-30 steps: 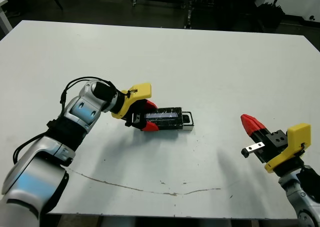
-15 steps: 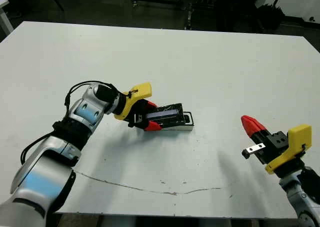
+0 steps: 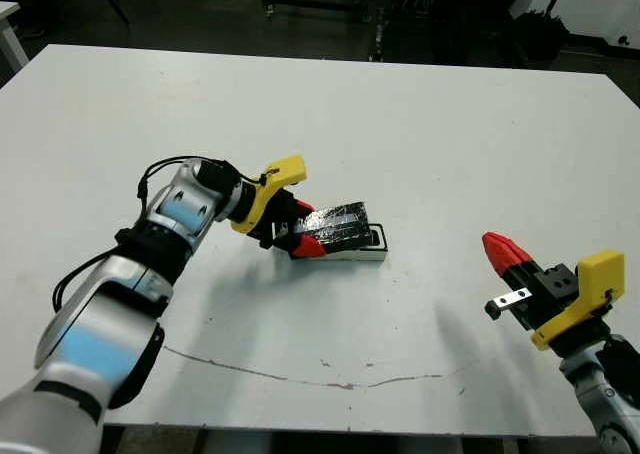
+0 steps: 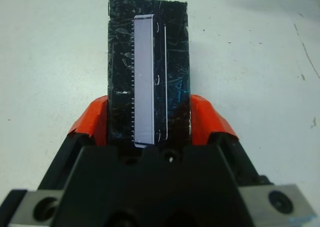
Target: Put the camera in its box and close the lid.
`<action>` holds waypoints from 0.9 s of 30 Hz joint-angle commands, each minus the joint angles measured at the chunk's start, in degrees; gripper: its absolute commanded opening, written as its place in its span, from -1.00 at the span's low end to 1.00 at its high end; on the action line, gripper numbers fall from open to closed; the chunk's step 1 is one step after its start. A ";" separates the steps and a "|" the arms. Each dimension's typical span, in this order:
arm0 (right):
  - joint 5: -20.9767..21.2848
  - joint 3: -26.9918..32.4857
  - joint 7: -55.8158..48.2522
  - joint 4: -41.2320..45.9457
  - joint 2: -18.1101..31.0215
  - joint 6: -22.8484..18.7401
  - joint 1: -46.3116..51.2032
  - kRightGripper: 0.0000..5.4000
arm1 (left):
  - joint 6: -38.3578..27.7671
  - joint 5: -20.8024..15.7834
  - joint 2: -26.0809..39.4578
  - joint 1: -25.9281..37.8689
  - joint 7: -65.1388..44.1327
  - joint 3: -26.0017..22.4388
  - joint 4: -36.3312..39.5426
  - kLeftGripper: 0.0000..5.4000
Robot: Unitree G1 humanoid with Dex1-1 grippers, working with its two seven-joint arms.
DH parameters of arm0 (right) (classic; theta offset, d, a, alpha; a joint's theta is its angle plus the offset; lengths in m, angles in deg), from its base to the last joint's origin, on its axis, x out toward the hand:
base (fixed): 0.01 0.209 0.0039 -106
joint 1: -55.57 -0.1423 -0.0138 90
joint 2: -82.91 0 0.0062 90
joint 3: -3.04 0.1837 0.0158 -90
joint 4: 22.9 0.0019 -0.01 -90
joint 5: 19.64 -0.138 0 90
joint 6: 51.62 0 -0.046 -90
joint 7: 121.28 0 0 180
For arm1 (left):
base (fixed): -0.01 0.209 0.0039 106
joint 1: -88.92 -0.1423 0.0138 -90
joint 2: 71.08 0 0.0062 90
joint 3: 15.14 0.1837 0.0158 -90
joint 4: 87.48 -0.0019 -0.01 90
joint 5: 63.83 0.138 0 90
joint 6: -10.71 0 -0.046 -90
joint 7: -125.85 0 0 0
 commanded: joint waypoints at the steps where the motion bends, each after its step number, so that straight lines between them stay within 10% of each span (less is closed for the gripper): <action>1: -0.10 0.16 0.35 0.02 0.22 0.05 0.30 -1.00 | -0.20 3.76 -2.02 0.64 1.56 2.62 -3.91 0.16; 27: -0.73 0.40 0.55 0.87 0.20 0.28 2.03 -1.00 | -10.19 8.78 -9.32 2.67 2.16 3.97 -12.13 0.16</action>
